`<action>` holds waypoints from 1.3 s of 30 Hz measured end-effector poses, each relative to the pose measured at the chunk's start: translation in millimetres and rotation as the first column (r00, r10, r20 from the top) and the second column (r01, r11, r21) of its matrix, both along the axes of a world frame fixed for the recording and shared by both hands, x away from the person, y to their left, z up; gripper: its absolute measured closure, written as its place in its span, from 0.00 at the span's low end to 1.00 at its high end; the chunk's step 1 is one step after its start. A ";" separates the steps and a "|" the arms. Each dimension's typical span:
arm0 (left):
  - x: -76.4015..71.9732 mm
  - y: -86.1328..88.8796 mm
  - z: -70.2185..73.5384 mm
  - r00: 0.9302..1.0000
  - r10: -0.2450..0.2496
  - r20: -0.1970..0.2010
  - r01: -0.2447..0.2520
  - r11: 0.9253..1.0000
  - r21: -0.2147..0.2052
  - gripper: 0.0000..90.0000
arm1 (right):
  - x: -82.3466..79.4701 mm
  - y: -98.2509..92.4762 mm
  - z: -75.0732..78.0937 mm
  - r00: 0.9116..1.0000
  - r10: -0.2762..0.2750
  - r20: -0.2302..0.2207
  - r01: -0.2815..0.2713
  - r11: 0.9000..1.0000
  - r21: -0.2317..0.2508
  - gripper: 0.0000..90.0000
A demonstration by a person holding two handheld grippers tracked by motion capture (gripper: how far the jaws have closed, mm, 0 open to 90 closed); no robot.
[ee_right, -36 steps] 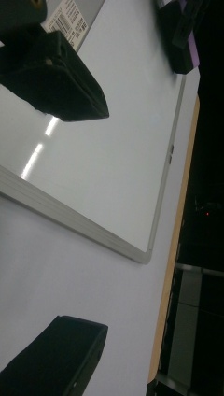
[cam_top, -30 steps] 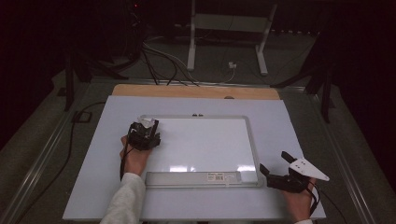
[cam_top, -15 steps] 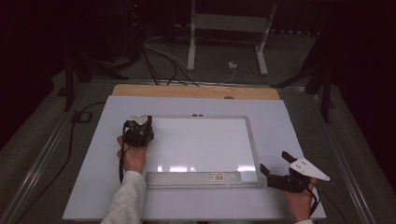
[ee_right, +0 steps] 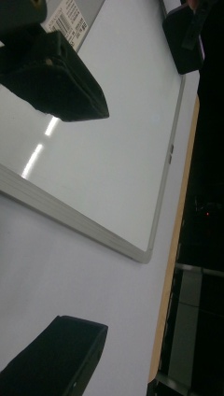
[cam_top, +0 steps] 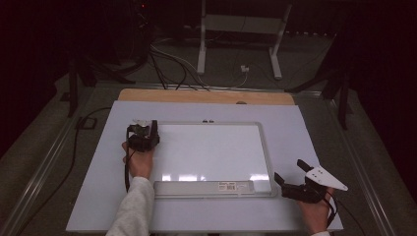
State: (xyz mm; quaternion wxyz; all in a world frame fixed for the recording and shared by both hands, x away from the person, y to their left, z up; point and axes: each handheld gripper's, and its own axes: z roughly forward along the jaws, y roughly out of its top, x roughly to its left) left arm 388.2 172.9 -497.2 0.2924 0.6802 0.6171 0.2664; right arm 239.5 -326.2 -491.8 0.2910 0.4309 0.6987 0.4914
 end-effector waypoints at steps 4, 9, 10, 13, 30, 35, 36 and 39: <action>2.8 1.6 -0.6 1.000 0.000 -0.002 0.000 1.000 -0.006 0.67 | 0.5 0.3 -0.2 1.000 0.002 -0.001 -0.002 1.000 -0.002 0.01; 7.9 1.9 -1.2 1.000 0.001 -0.007 -0.001 1.000 0.000 0.67 | 0.6 0.4 -0.3 1.000 0.004 0.000 -0.004 1.000 -0.004 0.01; 8.8 2.2 -1.1 1.000 0.002 -0.010 -0.002 1.000 -0.002 0.67 | 0.5 0.3 -0.2 1.000 0.003 0.000 -0.003 1.000 -0.004 0.01; 11.3 3.0 -1.1 1.000 -0.005 -0.016 0.005 1.000 -0.010 0.67 | 0.1 0.4 0.1 1.000 0.002 -0.001 -0.002 1.000 -0.001 0.01; 12.9 9.1 -2.2 0.999 -0.051 -0.011 0.051 0.997 -0.054 0.66 | 0.5 2.0 -0.5 1.000 0.008 -0.003 -0.008 1.000 -0.004 0.01; 13.0 10.2 -3.3 0.998 -0.059 -0.007 0.059 0.996 -0.064 0.59 | 0.6 1.8 -0.6 1.000 0.007 -0.002 -0.007 1.000 -0.003 0.01; 12.7 10.2 -3.3 0.998 -0.056 0.000 0.056 0.996 -0.065 0.55 | 0.7 1.8 -0.6 1.000 0.007 -0.003 -0.007 1.000 -0.003 0.01; 10.5 10.8 0.2 0.998 -0.057 0.030 0.059 0.995 -0.078 0.44 | 0.9 1.2 -0.6 1.000 0.005 -0.001 -0.005 1.000 -0.002 0.01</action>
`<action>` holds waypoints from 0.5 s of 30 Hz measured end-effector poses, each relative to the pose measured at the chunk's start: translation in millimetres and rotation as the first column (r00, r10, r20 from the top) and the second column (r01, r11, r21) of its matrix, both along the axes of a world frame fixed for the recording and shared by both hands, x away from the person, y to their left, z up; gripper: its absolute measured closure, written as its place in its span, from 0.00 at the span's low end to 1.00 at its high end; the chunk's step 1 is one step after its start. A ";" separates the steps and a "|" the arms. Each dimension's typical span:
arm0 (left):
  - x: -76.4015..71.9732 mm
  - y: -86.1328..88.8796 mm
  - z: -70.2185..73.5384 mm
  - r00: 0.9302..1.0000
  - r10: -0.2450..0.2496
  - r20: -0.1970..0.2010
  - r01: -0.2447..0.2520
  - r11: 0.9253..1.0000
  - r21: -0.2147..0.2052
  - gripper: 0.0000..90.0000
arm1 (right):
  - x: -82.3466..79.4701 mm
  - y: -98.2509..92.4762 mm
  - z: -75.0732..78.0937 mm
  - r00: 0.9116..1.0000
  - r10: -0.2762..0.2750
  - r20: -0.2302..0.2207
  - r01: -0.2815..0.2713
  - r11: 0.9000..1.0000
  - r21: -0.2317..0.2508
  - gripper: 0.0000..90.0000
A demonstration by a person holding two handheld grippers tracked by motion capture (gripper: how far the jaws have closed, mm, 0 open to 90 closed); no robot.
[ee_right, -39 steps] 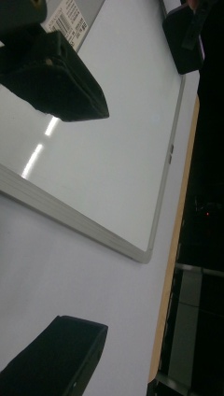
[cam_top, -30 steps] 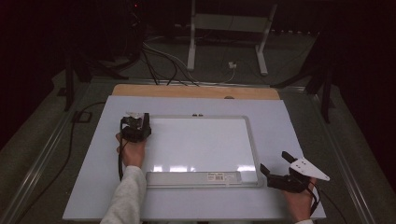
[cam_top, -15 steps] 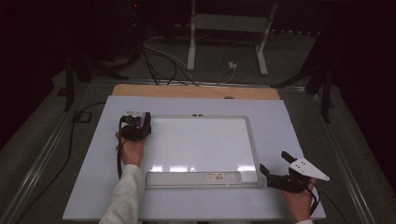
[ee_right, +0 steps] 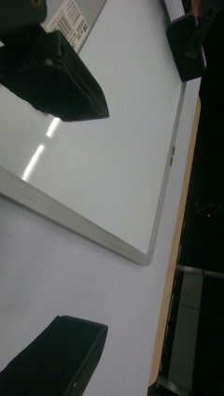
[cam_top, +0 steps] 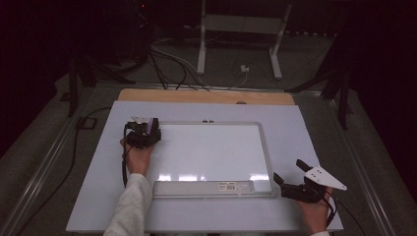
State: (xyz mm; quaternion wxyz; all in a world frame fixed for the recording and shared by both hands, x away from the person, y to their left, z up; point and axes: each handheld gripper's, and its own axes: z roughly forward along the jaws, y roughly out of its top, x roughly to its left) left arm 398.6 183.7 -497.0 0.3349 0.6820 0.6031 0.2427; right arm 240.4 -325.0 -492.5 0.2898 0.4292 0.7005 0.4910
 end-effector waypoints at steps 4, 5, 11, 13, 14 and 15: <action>-6.7 0.1 8.7 0.998 -0.038 0.040 0.039 0.999 -0.011 0.33 | -0.2 -0.5 0.1 1.000 -0.001 0.000 0.001 1.000 0.001 0.01; -9.7 0.4 11.4 0.997 -0.046 0.055 0.047 0.999 -0.011 0.31 | -0.2 -0.6 0.2 1.000 0.000 0.001 0.000 1.000 0.000 0.01; -31.7 6.2 30.5 0.982 -0.112 0.149 0.118 0.992 -0.036 0.19 | 0.0 0.4 0.0 1.000 0.001 0.000 -0.001 1.000 0.000 0.01; -38.7 8.3 36.8 0.975 -0.135 0.175 0.144 0.989 -0.042 0.15 | -0.3 0.9 0.1 1.000 0.002 -0.002 -0.002 1.000 0.000 0.01; -42.1 9.7 39.7 0.972 -0.148 0.185 0.159 0.986 -0.049 0.12 | -0.4 1.1 0.1 1.000 0.001 -0.003 -0.001 1.000 0.002 0.01; -45.5 10.4 42.2 0.968 -0.157 0.195 0.170 0.984 -0.052 0.11 | -0.3 1.0 0.1 1.000 0.001 -0.002 -0.001 1.000 0.002 0.01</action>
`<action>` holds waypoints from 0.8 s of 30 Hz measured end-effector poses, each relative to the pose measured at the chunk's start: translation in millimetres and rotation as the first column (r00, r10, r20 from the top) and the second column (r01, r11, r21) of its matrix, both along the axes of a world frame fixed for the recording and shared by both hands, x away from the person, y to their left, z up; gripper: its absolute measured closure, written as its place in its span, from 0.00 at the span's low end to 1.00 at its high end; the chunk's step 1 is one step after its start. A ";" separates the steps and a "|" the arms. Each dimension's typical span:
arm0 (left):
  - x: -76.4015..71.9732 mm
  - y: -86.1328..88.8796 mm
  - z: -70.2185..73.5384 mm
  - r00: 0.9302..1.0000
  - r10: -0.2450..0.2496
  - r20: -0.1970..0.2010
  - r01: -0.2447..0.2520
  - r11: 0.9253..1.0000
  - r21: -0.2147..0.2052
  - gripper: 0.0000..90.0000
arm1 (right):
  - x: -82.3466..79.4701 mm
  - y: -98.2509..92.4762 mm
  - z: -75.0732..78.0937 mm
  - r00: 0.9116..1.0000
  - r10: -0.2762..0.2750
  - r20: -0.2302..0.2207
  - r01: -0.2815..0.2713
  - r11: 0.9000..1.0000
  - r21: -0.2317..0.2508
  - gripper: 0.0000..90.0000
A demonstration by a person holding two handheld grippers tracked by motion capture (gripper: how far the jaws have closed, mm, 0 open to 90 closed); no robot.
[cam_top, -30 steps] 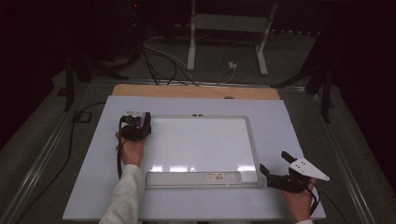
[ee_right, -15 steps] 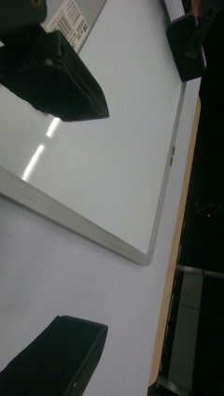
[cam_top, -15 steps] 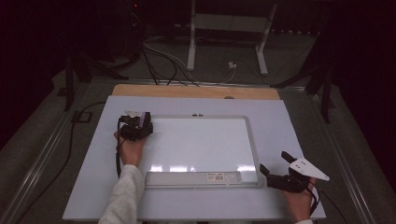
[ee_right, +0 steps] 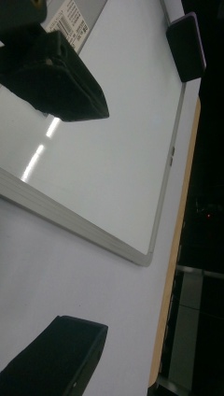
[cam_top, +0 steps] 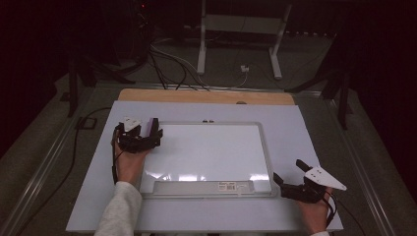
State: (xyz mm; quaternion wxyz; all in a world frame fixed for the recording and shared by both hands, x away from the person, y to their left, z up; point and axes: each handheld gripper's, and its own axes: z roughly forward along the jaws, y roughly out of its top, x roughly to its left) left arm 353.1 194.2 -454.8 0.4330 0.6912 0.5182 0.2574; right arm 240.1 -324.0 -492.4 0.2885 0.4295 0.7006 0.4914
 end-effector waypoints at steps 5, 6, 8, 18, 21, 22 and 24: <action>-16.7 1.7 7.2 0.998 -0.062 0.031 0.062 0.998 0.018 0.05 | -0.2 0.1 0.1 1.000 0.000 0.001 0.000 1.000 0.000 0.01; -19.2 2.0 7.5 0.997 -0.072 0.033 0.072 0.997 0.021 0.03 | -0.3 0.1 0.2 1.000 0.000 0.001 0.000 1.000 -0.001 0.01; -27.6 2.5 7.6 0.994 -0.092 0.050 0.091 0.996 0.026 0.02 | -0.4 0.1 0.2 1.000 0.000 0.002 0.000 1.000 0.000 0.01; -65.4 9.4 -2.0 0.984 -0.144 0.102 0.137 0.988 0.066 0.01 | -0.9 0.4 0.5 1.000 0.002 0.003 -0.002 1.000 0.001 0.01; -74.1 13.3 -5.6 0.984 -0.138 0.108 0.132 0.989 0.060 0.01 | -0.9 1.0 0.4 1.000 0.004 0.004 -0.004 1.000 -0.001 0.01; -76.8 15.0 -6.5 0.984 -0.137 0.110 0.131 0.989 0.061 0.01 | -0.8 1.1 0.4 1.000 0.004 0.006 -0.004 1.000 -0.002 0.01; -82.8 18.4 -8.6 0.985 -0.128 0.118 0.122 0.991 0.059 0.01 | -1.2 1.2 0.7 1.000 0.004 0.006 -0.004 1.000 -0.001 0.01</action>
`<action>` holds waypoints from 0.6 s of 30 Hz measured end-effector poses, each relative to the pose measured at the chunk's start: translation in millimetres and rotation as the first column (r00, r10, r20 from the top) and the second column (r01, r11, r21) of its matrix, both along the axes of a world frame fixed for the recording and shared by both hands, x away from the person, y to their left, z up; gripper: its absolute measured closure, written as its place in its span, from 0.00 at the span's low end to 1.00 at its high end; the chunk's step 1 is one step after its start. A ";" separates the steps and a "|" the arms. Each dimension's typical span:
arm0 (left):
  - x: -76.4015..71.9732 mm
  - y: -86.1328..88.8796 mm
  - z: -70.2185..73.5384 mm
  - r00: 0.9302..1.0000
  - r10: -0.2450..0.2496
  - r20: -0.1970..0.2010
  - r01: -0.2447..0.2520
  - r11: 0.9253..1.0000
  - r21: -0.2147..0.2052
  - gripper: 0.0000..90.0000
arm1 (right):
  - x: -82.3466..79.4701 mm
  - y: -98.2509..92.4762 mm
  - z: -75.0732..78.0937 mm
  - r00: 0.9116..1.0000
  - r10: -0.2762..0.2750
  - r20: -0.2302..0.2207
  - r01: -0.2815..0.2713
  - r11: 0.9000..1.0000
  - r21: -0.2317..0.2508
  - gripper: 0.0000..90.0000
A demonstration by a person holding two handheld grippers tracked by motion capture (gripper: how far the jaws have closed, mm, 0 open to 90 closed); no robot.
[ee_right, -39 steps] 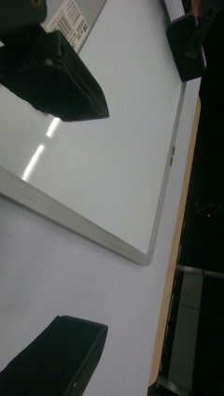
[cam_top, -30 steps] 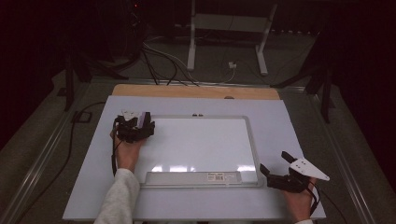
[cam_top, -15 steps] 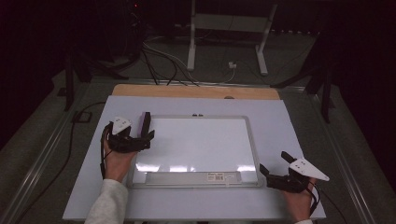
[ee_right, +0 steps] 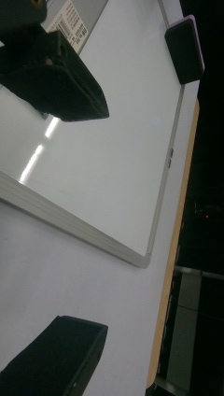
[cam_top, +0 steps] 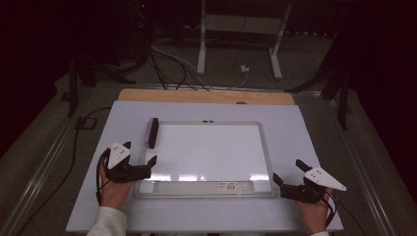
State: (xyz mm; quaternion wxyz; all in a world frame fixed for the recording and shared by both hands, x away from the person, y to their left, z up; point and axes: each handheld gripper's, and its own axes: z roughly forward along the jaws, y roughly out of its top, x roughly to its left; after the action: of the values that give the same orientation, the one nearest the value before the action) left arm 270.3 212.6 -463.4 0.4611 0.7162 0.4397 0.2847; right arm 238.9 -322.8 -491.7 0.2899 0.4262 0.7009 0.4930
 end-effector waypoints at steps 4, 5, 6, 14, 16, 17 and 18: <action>-8.8 7.6 -3.9 0.999 0.028 0.025 -0.028 1.000 0.004 0.01 | -0.4 0.0 0.4 1.000 0.000 0.001 0.000 1.000 0.003 0.01; -10.6 9.8 -4.4 0.999 0.037 0.035 -0.037 0.999 -0.005 0.01 | -0.5 0.0 0.5 1.000 0.001 0.001 -0.001 1.000 0.003 0.01; -12.4 12.2 -4.5 0.998 0.039 0.038 -0.039 0.999 -0.008 0.01 | -0.5 0.0 0.6 1.000 0.001 0.002 -0.001 1.000 0.003 0.01; -21.0 24.8 -8.7 0.997 0.057 0.059 -0.057 0.998 -0.012 0.01 | -1.6 -0.8 1.6 1.000 0.000 0.008 0.000 1.000 0.006 0.01; -24.3 26.7 -10.1 0.996 0.062 0.068 -0.061 0.998 -0.007 0.01 | -2.0 -0.9 2.1 1.000 -0.002 0.010 0.002 1.000 0.005 0.01; -26.4 27.7 -11.1 0.995 0.066 0.070 -0.066 0.998 -0.009 0.01 | -2.1 -1.1 2.4 1.000 -0.003 0.013 0.003 1.000 0.004 0.01; -27.9 28.8 -11.7 0.995 0.067 0.071 -0.067 0.998 -0.010 0.01 | -2.2 -1.3 2.5 1.000 -0.003 0.013 0.003 1.000 0.005 0.01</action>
State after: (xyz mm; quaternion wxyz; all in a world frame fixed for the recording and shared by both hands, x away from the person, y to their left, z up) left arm 242.4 241.5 -475.1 0.4695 0.6887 0.4477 0.3238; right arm 236.6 -324.1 -489.1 0.2943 0.4247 0.6971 0.4972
